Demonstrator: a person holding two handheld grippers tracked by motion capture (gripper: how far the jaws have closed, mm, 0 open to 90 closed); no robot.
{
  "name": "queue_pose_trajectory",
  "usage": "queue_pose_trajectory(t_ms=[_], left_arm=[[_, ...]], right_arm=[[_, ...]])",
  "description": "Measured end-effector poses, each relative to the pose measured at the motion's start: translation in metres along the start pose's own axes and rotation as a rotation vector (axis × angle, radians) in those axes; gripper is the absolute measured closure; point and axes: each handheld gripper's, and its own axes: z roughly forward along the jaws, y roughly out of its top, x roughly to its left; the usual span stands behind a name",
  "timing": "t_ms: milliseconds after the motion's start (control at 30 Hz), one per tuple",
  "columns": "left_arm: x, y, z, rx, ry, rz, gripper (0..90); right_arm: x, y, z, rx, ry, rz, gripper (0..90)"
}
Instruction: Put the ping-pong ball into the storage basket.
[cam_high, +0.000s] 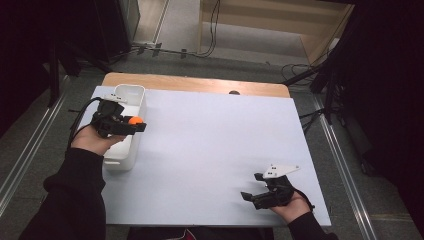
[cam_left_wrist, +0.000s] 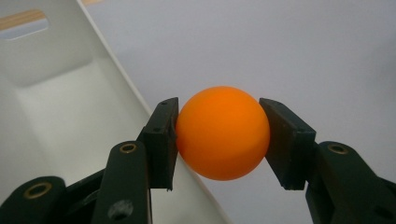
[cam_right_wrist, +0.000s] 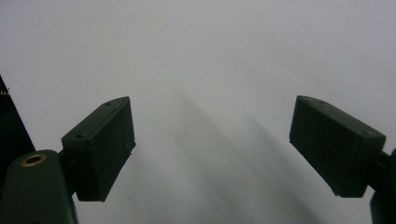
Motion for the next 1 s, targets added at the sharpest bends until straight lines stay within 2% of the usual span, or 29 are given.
queue_pose_trajectory(t_ms=[433,1000], left_arm=[[0.012,-0.004,-0.005,-0.002,0.044,-0.039,50.3],[0.027,-0.009,-0.011,-0.012,0.079,-0.08,50.3]], right_arm=[[0.0,0.0,0.001,0.0,0.001,0.004,12.9],[0.0,0.0,0.001,0.002,0.0,0.004,12.9]])
